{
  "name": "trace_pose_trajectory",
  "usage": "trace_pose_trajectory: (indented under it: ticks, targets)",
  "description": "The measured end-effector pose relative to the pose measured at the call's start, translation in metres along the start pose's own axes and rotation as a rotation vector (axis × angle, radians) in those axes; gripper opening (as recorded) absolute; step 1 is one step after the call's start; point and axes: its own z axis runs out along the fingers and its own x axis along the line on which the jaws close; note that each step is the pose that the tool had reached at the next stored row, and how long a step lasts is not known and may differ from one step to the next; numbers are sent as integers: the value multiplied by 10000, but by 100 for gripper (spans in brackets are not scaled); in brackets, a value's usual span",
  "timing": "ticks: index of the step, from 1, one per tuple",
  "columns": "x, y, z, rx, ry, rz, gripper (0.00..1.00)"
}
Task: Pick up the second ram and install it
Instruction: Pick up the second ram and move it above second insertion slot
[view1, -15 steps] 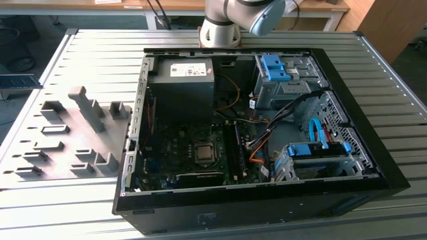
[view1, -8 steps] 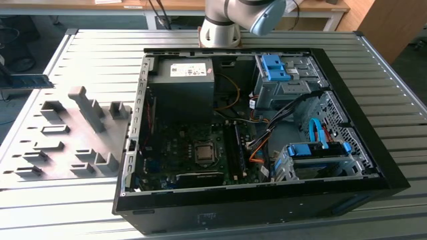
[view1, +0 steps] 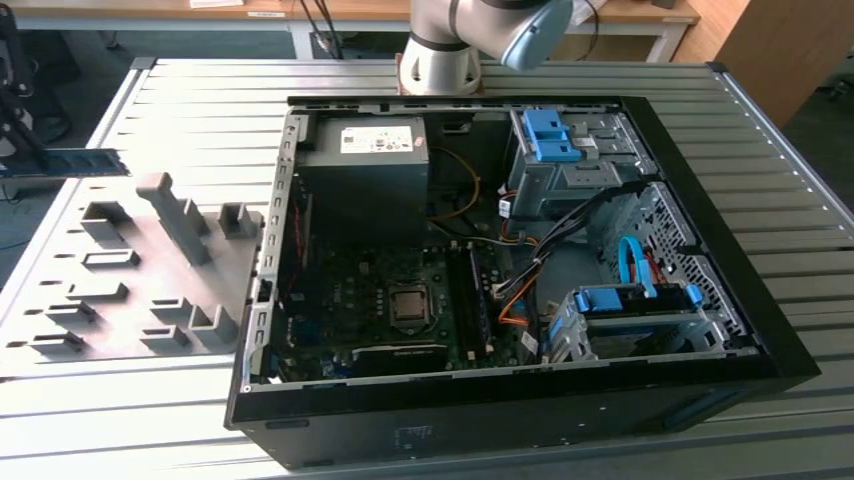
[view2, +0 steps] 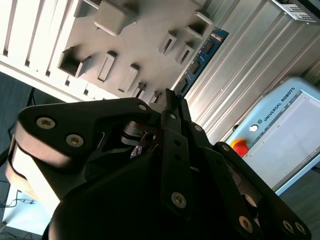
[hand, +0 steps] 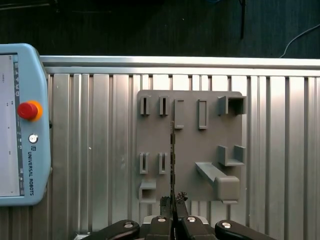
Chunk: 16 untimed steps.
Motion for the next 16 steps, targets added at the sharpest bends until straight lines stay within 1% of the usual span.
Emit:
trace_pose_trajectory:
  ticks: [5, 11, 16]
  targets:
    - [-1, -110, 1, 1, -1, 0, 14]
    - [-2, -268, 3, 1, -1, 1, 14]
    - [-3, -377, 3, 0, 0, -1, 14]
